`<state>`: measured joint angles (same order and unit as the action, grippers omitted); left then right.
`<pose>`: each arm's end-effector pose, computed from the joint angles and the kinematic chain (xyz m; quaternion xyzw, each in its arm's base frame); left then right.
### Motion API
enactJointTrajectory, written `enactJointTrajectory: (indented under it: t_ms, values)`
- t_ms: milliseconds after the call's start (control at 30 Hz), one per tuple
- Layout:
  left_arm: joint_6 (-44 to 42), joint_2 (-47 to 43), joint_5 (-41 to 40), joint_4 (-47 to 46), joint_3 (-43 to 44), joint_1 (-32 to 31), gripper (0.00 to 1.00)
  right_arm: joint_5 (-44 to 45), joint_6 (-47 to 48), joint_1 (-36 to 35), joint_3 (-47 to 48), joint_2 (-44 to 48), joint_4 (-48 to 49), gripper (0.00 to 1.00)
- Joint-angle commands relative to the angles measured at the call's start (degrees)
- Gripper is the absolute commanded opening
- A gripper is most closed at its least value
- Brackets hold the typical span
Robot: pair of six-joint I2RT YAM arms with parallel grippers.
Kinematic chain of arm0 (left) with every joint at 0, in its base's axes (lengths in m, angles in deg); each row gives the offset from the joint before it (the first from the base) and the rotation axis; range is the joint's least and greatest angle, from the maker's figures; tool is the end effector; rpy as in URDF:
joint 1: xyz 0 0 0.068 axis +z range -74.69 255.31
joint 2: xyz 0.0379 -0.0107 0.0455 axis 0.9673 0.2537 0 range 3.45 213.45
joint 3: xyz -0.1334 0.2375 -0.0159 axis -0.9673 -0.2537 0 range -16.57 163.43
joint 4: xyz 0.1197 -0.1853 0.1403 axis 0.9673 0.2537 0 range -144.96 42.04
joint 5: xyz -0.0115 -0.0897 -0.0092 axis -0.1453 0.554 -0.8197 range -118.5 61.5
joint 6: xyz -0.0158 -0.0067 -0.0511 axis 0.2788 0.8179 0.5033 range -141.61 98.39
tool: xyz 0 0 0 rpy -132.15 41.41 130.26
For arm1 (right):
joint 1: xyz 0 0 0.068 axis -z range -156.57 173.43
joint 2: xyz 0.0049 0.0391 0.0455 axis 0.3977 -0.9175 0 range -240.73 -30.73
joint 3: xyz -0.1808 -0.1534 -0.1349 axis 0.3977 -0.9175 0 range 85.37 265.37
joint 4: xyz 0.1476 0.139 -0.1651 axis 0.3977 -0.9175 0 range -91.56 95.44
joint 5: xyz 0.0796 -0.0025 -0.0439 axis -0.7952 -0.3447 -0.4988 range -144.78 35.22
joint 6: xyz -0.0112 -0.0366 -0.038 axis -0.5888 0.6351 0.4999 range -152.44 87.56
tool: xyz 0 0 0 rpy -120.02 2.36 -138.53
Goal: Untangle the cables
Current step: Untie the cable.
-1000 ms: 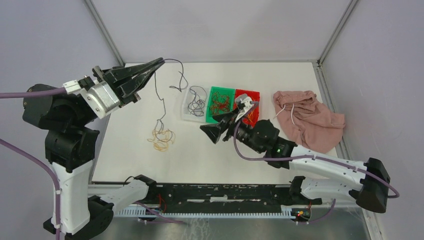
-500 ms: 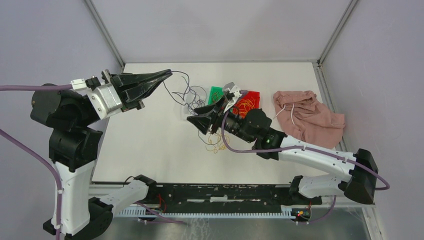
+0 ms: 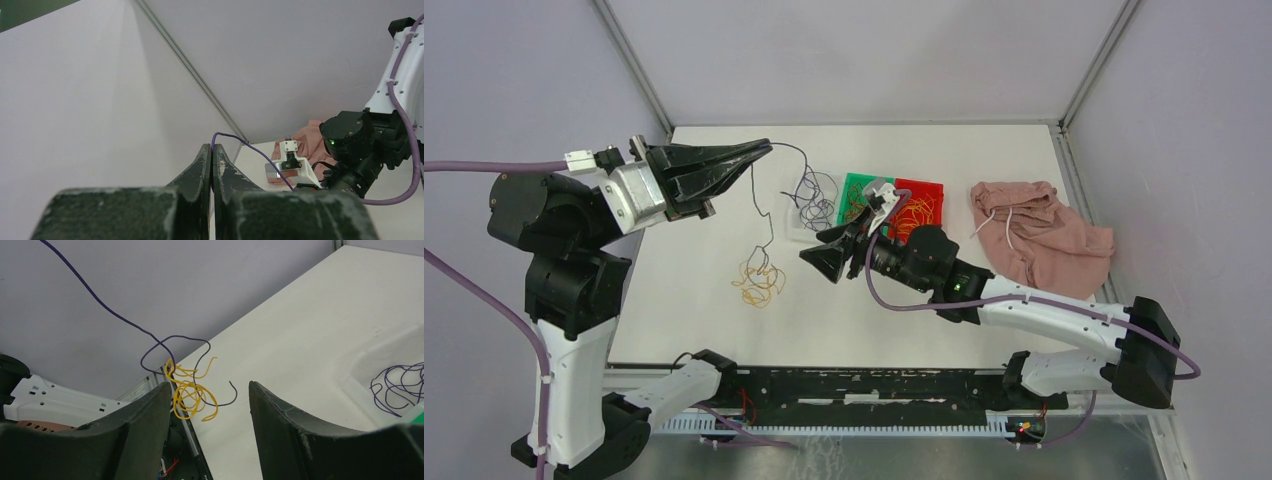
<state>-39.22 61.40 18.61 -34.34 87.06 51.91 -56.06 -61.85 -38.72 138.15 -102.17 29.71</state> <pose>0.0787 -0.0624 0.5961 0.4882 0.3429 -0.2533 0.7615 0.1378 0.2624 0.3530 -0.1973 0.6421 0.5362 0.5112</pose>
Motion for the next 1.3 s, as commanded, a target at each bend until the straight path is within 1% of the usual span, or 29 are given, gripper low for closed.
enactJointTrajectory:
  t_ms: [0, 267, 367, 500, 733, 900, 1067, 1267]
  values:
    - [2.66, 0.03, 0.61, -2.35, 1.3, -0.23, 0.03, -0.38, -2.27, -0.24, -0.07, 0.48, 1.41, 0.64]
    - [2.75, 0.23, 0.7, -2.34, 1.51, -0.16, 0.03, -5.02, -5.61, -0.25, 0.39, -2.14, 5.18, 0.66]
    - [2.48, 0.25, 0.7, -2.36, 1.49, -0.2, 0.03, -6.58, -5.73, -0.17, 0.33, -2.3, 5.01, 0.66]
    - [2.57, 0.47, 0.87, -2.34, 1.74, -0.2, 0.03, -5.7, -5.95, -0.2, -1.27, -2.04, 4.56, 0.63]
    - [2.83, 1.01, 1.22, -2.43, 2.58, -0.19, 0.03, -5.23, -6.88, -0.2, -2.17, -1.86, 4.48, 0.62]
    - [4.56, 1.19, 1.31, -4.0, 2.76, -0.22, 0.03, -5.93, -7.48, -0.24, -1.6, -2.66, 4.47, 0.62]
    - [4.36, 1.03, 1.25, -4.01, 2.44, -0.17, 0.03, -7.3, -8.12, -0.22, -0.84, -3.67, 5.5, 0.62]
    - [4.54, 1.02, 1.29, -4.01, 2.49, -0.15, 0.03, -5.02, -7.35, -0.23, 0.41, -4.01, 4.44, 0.62]
